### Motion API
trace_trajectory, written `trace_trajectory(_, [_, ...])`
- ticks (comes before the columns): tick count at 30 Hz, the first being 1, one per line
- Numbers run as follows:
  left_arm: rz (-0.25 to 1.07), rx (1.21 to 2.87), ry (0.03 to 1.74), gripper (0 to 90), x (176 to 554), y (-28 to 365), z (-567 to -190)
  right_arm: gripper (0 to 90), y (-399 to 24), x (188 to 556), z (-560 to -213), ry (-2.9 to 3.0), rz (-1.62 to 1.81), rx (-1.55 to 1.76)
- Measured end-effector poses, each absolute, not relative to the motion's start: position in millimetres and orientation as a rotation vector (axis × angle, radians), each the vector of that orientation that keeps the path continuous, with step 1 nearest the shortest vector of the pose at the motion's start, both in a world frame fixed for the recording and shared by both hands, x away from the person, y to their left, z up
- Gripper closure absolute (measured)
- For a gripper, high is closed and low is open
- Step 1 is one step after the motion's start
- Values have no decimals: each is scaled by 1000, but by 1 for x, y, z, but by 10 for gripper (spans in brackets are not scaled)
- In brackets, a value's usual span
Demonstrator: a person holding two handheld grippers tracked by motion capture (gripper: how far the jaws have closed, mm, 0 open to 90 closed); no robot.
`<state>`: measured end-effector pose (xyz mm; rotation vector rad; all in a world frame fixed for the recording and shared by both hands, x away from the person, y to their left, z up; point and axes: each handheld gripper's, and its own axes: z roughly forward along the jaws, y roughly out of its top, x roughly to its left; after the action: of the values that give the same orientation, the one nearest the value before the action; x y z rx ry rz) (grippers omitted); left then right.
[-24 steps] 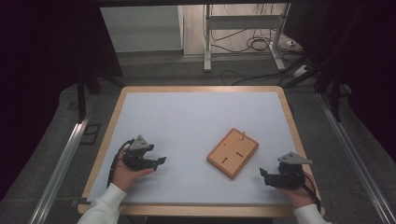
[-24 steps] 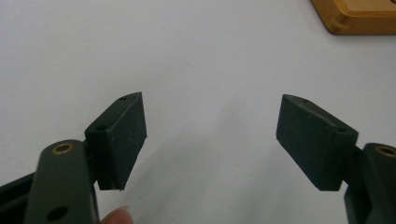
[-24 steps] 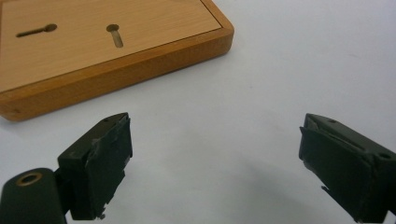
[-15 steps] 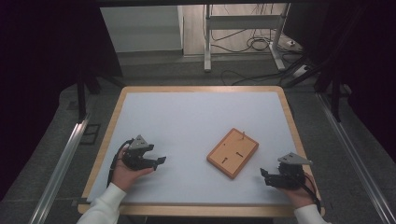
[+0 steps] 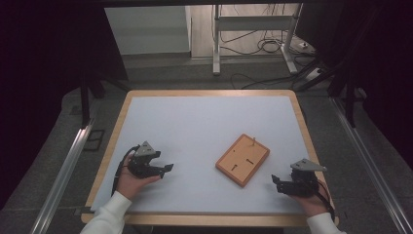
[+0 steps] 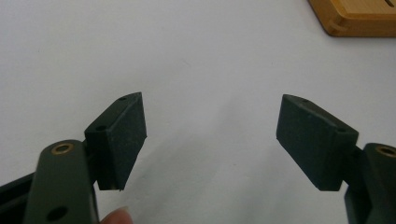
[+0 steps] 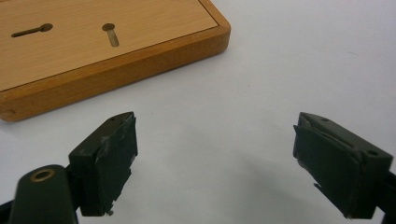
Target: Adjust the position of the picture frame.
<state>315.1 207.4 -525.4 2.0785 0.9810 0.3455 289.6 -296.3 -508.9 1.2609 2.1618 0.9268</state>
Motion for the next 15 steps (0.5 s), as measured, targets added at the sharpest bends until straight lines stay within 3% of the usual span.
trace_trajectory(15, [351,2078,980,238,315,209,-525,168,-291,294,-501,2174,929,1231])
